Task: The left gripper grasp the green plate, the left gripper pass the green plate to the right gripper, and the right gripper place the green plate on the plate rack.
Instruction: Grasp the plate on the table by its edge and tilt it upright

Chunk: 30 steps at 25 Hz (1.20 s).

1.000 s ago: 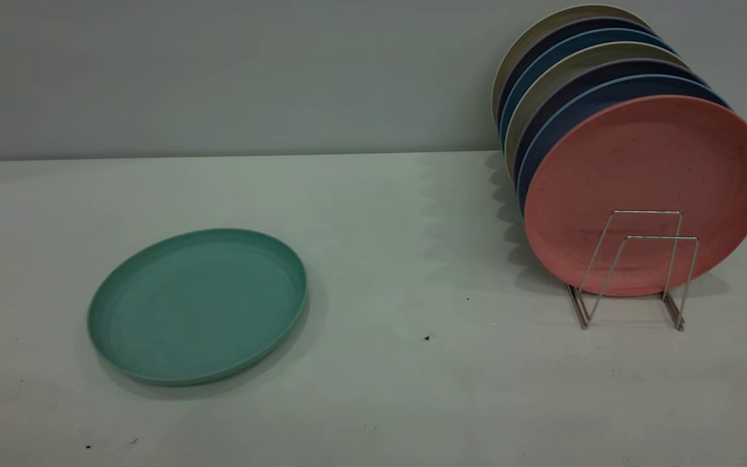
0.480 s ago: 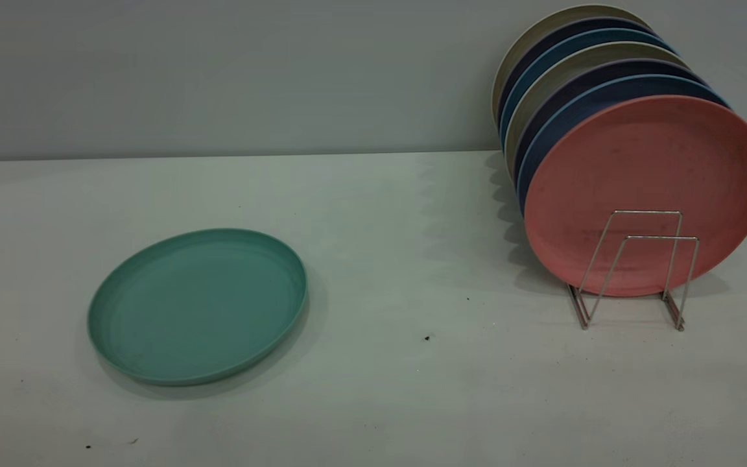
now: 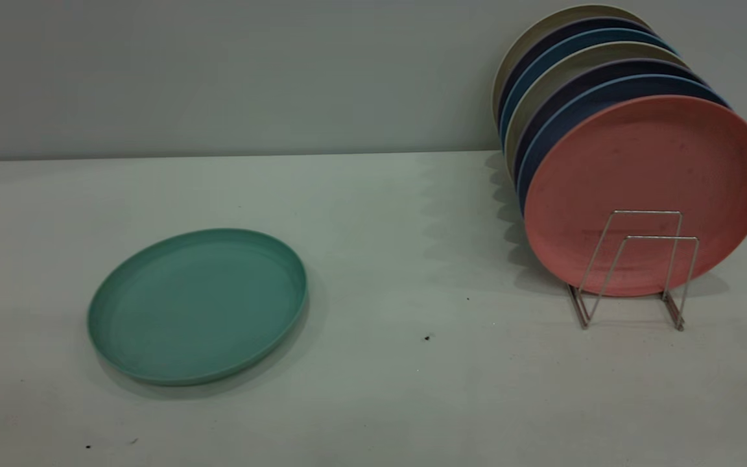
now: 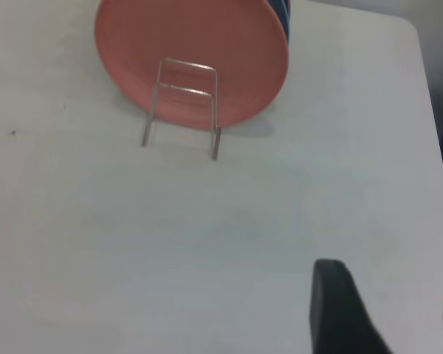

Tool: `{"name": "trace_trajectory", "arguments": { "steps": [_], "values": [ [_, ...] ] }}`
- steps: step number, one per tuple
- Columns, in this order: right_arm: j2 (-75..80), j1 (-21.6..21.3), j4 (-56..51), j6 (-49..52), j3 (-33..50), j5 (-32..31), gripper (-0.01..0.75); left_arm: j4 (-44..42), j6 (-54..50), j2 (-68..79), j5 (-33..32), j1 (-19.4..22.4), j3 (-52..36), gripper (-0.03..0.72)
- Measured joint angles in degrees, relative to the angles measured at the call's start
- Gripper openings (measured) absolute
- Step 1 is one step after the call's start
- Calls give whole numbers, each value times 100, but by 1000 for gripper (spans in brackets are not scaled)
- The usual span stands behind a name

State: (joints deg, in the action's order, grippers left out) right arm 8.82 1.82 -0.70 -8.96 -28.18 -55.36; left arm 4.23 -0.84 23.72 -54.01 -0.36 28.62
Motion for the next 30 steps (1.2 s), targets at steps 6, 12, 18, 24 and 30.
{"name": "trace_trajectory", "arguments": {
  "steps": [6, 12, 18, 24, 30],
  "values": [
    [1182, 0, -216, -177, 0, 724, 390, 101, 23, 1845, 1068, 0, 8, 592],
    [2500, 0, -772, -604, -6, 1315, 390, 169, 23, 3384, 1875, 0, 375, 592],
    [3642, 0, -1835, -1607, -11, 1803, 390, 919, 566, 4878, 2442, 0, 952, 592],
    [3961, 0, -2504, -2295, -16, 1894, 390, 2727, 2169, 6371, 2746, 55, 1388, 592],
    [3961, 0, -2552, -2360, -16, 1920, 390, 4642, 4097, 7567, 2818, 745, 1530, 592]
  ]
}}
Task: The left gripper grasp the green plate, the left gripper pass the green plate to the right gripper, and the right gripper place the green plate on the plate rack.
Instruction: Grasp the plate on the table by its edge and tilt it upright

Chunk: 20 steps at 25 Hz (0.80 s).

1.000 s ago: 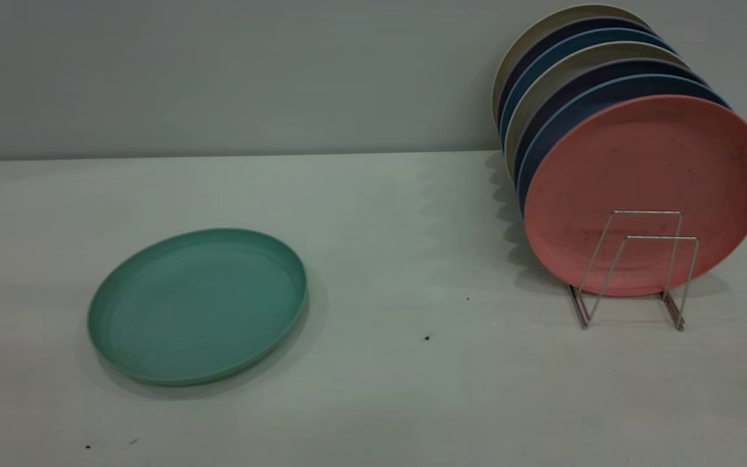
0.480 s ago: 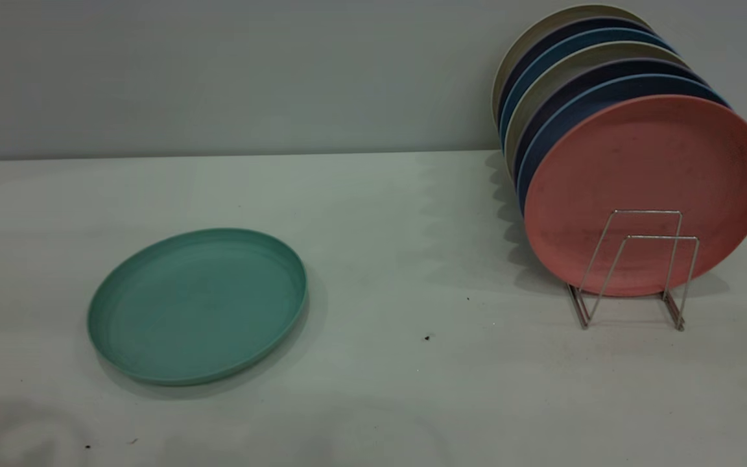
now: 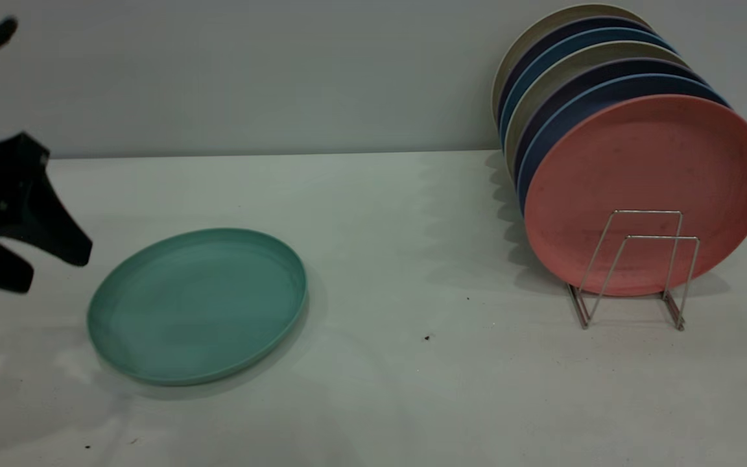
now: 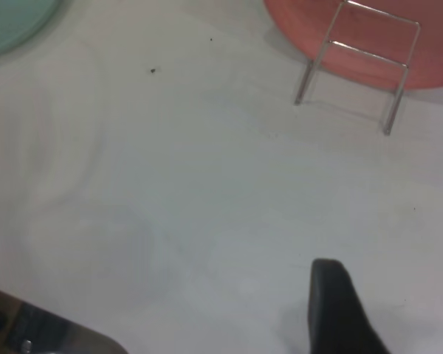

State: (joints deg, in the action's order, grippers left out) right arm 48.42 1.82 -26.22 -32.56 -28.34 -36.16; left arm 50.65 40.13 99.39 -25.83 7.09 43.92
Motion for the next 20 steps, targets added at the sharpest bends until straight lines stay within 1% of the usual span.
{"name": "trace_trajectory", "arguments": {
  "steps": [2, 5, 11, 16, 20],
  "values": [
    [0, 0, -5, -5, 0, 0, 390, 529, 461, 289, 68, 218, 0, 592],
    [0, 0, -10, -15, 0, 0, 390, 1173, 1071, 654, 181, 337, 17, 592],
    [0, 0, -10, -15, 0, 0, 390, 2052, 1760, 1347, 443, 352, 61, 581],
    [0, 0, -10, -15, 0, 0, 390, 2599, 2077, 1913, 449, 352, 288, 542],
    [0, 0, -12, -15, 0, 0, 390, 2920, 2241, 2187, 449, 352, 438, 537]
  ]
}}
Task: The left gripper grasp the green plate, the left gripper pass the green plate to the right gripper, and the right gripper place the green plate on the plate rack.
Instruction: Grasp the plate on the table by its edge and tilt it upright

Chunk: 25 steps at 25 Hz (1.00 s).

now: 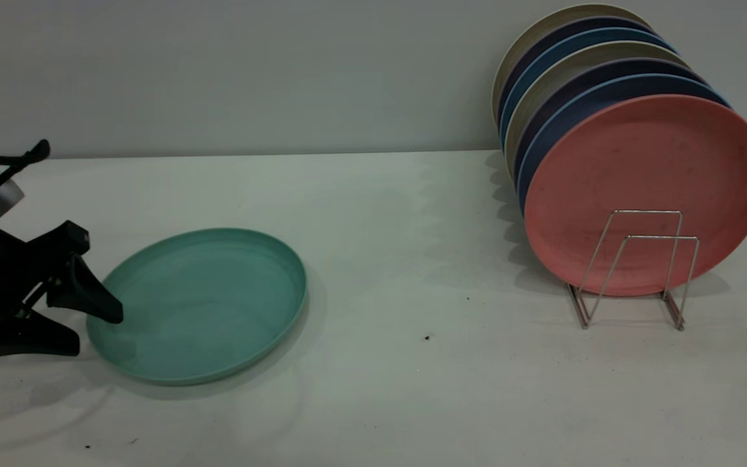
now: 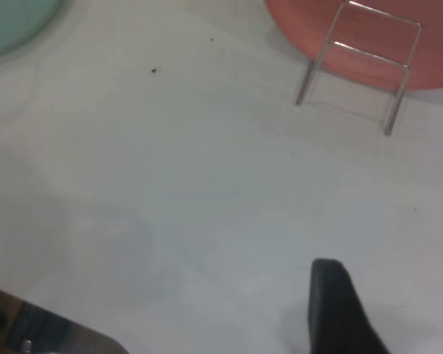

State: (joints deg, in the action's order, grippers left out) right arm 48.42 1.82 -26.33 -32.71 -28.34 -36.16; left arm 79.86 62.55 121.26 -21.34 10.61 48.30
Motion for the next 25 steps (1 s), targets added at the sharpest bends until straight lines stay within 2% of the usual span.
{"name": "trace_trajectory", "arguments": {
  "steps": [7, 17, 21, 25],
  "values": [
    [0, 0, 0, -3, 0, 0, 390, 521, 283, 227, 29, 1, 76, 537],
    [0, 0, 0, -3, 0, 0, 390, 2013, 1701, 675, -279, 1, 76, 515],
    [0, 0, 0, -3, 0, 0, 390, 2105, 1836, 719, -332, 1, 76, 457],
    [0, 0, 0, -3, 0, 0, 390, 2111, 1853, 742, -326, 1, 76, 313]
  ]
}}
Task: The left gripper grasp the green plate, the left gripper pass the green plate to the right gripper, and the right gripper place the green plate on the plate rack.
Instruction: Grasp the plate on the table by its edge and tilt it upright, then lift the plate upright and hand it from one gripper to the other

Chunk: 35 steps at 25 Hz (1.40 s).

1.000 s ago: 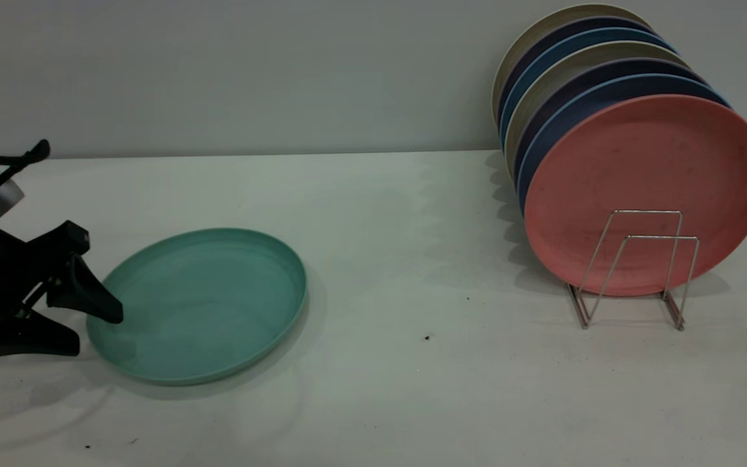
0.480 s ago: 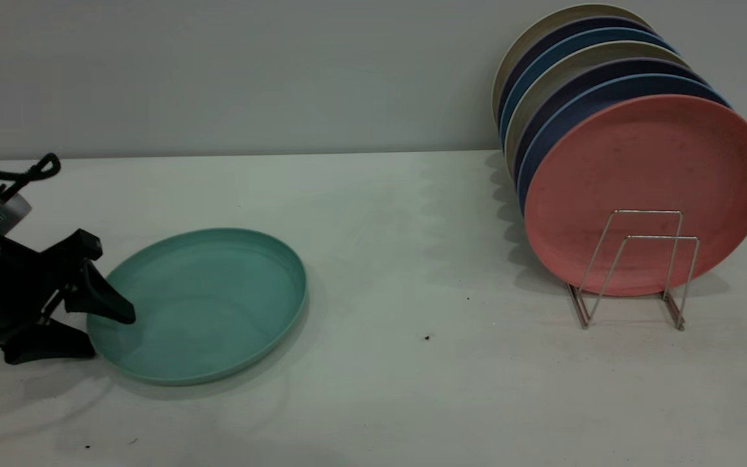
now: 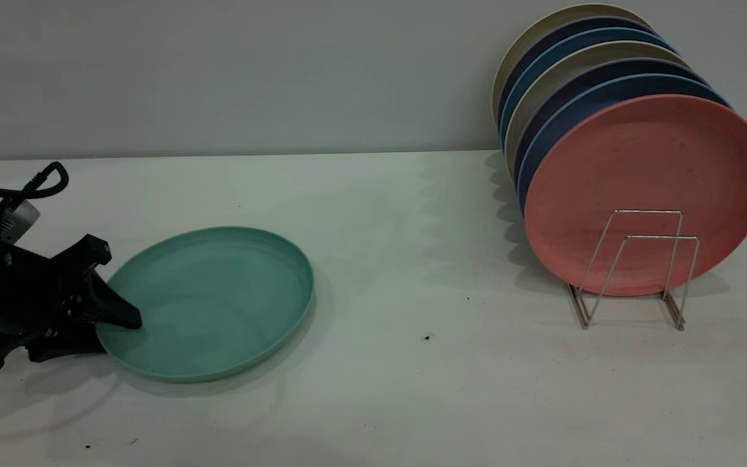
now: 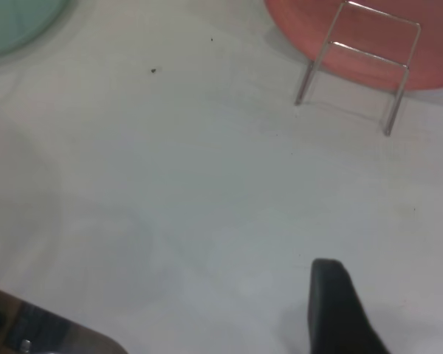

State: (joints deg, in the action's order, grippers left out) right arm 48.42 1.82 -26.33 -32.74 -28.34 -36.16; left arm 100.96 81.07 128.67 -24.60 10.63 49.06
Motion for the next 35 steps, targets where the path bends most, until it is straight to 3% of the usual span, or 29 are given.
{"name": "trace_trajectory", "arguments": {
  "steps": [4, 7, 22, 26, 30, 35],
  "values": [
    [0, 0, 0, 0, 0, 0, 390, 11, 0, 24, 14, 0, 0, 91],
    [0, 0, -136, 0, 0, -52, 390, 6, 44, 30, 50, 0, 0, 24],
    [271, 0, -1469, -480, 0, -276, 390, -37, 869, -679, -27, 0, 224, 20],
    [814, 0, -2304, -1255, 0, -1, 390, -170, 870, -1026, -338, 0, 224, 20],
    [1566, 0, -3764, -2655, -5, 252, 390, -384, 736, -1112, -524, -89, 224, 20],
    [2541, 0, -5746, -4528, -40, 270, 390, -607, 660, -1112, -528, -590, 224, 20]
  ]
}}
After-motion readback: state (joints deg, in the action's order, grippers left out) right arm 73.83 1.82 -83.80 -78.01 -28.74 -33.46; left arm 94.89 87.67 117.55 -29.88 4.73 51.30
